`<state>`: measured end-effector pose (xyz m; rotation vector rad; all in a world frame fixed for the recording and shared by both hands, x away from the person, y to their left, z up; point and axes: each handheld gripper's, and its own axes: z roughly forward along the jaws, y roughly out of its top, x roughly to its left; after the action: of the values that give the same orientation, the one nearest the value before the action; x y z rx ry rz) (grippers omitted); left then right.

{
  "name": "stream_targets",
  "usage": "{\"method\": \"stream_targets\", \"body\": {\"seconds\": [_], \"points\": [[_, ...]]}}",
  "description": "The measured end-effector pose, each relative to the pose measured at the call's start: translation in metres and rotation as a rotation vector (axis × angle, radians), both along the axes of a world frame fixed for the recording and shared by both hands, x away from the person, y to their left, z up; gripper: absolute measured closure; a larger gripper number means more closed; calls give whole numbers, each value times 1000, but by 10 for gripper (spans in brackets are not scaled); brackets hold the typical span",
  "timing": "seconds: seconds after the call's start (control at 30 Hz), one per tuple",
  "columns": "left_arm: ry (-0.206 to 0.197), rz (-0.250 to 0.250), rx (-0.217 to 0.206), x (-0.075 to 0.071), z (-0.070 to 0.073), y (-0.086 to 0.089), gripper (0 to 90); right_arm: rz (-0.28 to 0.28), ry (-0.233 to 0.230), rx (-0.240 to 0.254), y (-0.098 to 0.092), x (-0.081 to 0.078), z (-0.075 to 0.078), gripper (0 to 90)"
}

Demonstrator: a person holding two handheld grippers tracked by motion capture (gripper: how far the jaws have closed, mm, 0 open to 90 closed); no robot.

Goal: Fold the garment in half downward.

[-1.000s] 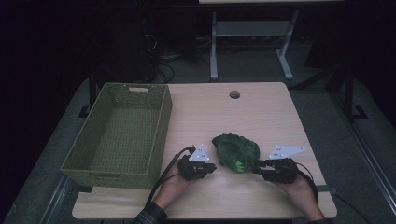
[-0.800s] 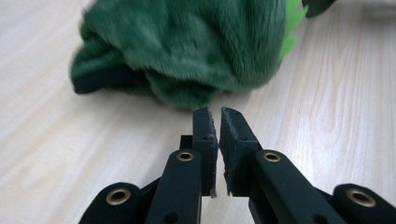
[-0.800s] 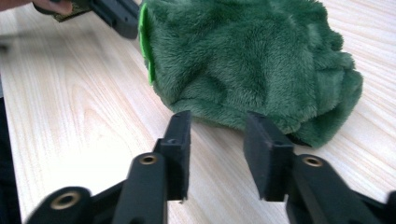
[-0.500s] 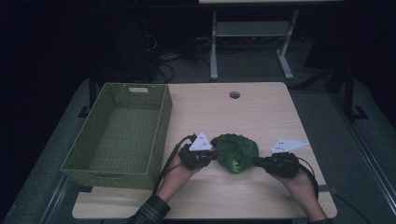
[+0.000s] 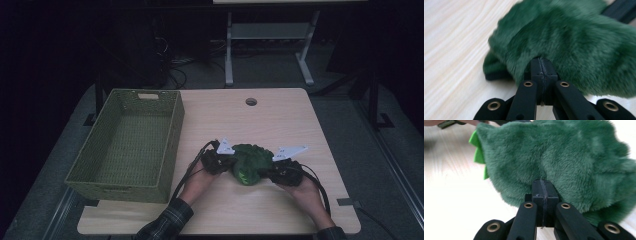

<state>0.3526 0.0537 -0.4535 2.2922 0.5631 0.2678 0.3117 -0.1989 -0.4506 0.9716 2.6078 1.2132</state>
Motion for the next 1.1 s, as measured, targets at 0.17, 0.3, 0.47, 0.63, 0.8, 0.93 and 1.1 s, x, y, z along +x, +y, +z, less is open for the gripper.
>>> {"method": "stream_targets", "body": {"seconds": [0.17, 0.3, 0.47, 0.63, 0.8, 0.93, 1.1], "points": [[14, -4, 32, 0, -10, 1, 898, 21, 19, -29, 5, 0, -7, 899], [20, -9, 27, 1, -14, 0, 898, 24, 36, -60, 6, 2, -15, 899], [31, -10, 15, 2, -14, 2, 897, 21, 50, -50, 5, 2, -19, 900], [52, -3, -36, 1, -11, 8, 896, 22, 45, -64, 0, -6, -14, 898], [43, -21, -66, -9, -1, 15, 896, 1, -10, -35, -12, -16, 5, 899], [50, -30, -84, -19, 6, 20, 896, -14, -49, -9, -22, -17, 17, 899], [63, -49, -84, -31, 15, 26, 896, -53, -69, 9, -33, -9, 26, 899]]}}
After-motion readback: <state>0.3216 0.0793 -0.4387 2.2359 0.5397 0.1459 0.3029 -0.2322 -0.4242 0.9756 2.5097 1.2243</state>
